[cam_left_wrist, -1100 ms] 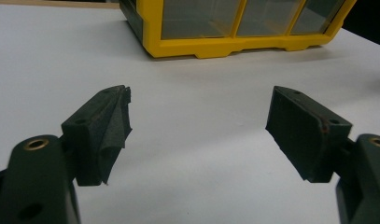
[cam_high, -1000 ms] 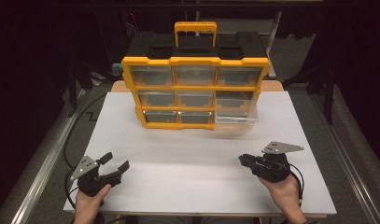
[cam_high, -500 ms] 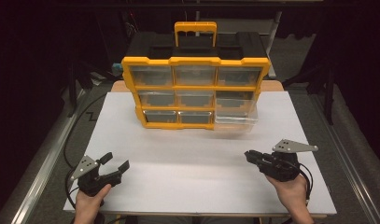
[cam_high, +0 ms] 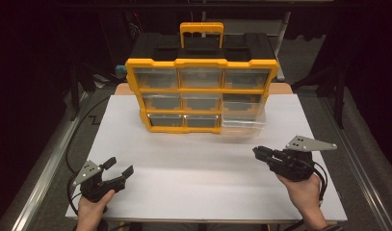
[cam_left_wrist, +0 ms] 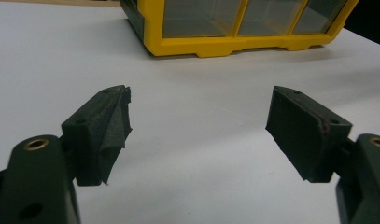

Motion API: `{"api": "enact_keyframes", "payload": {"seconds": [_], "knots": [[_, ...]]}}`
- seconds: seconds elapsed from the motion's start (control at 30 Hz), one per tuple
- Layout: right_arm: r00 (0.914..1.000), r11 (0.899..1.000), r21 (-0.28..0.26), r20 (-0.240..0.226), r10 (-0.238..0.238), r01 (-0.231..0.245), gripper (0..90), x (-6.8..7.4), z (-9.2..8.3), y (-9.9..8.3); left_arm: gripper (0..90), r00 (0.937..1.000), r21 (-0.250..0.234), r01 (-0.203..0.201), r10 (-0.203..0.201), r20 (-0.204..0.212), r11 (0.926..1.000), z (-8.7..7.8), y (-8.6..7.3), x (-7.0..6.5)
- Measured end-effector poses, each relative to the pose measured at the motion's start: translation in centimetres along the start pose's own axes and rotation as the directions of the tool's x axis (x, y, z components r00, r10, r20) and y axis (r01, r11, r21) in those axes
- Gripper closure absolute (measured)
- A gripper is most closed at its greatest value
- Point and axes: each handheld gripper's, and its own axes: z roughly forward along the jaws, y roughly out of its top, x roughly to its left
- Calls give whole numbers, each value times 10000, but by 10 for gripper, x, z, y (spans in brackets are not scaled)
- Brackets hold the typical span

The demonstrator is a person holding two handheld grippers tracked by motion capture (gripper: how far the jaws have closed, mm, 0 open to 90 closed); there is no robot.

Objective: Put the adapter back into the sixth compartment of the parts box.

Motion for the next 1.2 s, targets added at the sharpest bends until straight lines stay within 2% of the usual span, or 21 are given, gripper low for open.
{"api": "enact_keyframes", "payload": {"seconds": [0.33, 0.67, 0.97, 1.2], "knots": [[9999, 9992, -387, -22, -114, 113, 772, 1, -7, 18, 228, 10000, -11, -20, 20, 0, 10000, 0, 0, 0], [9991, 9963, -761, -46, -416, 412, 772, 4, -8, 46, 228, 10000, -26, -53, 53, 20, 10000, 0, 0, 0], [9997, 9948, -996, -45, -235, 229, 772, -2, -6, 61, 228, 10000, -13, -76, 76, 31, 10000, 0, 0, 0], [9995, 9951, -947, 106, -290, 298, 772, -4, 0, 74, 228, 10000, -19, -70, 70, 29, 10000, 0, 0, 0]]}}
